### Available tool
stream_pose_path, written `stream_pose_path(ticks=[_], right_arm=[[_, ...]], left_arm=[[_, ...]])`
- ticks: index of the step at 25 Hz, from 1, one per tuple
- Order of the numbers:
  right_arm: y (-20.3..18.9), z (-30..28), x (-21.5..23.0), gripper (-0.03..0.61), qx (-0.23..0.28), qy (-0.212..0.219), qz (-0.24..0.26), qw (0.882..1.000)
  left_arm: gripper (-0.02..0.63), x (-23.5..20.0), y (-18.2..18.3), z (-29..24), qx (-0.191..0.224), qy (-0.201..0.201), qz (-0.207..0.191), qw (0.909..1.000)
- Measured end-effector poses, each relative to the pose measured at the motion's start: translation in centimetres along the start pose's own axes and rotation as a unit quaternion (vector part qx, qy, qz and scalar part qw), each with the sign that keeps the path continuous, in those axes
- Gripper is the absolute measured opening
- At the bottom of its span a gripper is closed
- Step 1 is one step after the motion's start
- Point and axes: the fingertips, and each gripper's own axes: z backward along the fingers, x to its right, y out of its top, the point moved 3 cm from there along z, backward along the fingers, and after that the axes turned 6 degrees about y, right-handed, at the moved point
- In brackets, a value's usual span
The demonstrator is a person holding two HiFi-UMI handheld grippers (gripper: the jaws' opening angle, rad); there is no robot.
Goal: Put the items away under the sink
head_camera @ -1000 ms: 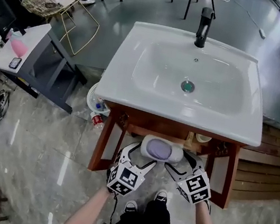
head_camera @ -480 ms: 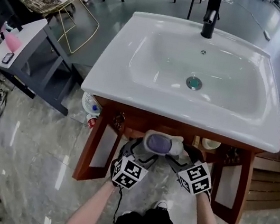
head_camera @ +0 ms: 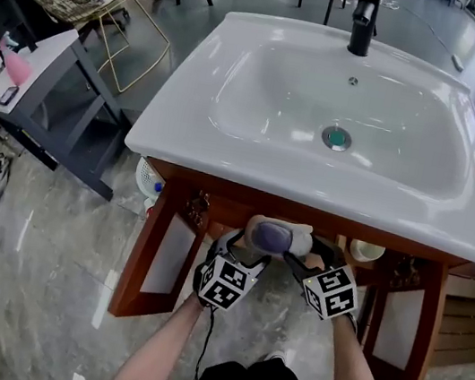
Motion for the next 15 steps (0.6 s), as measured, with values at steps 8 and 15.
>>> stream_pose_path(ticks=[8, 15], right_arm=[[0.1, -1.4, 2.4, 0.301, 0.008, -0.015, -0.023, 1.0], [1.5, -2.3, 4.0, 0.301, 0.006, -0.042, -0.001, 0.999]], left_arm=[[0.363, -1.1, 1.4, -2.1, -0.005, 0.01, -0.039, 0.9992], [0.362, -2.4, 2.2, -4.3, -0.029, 0.0, -0.001, 0.9996]])
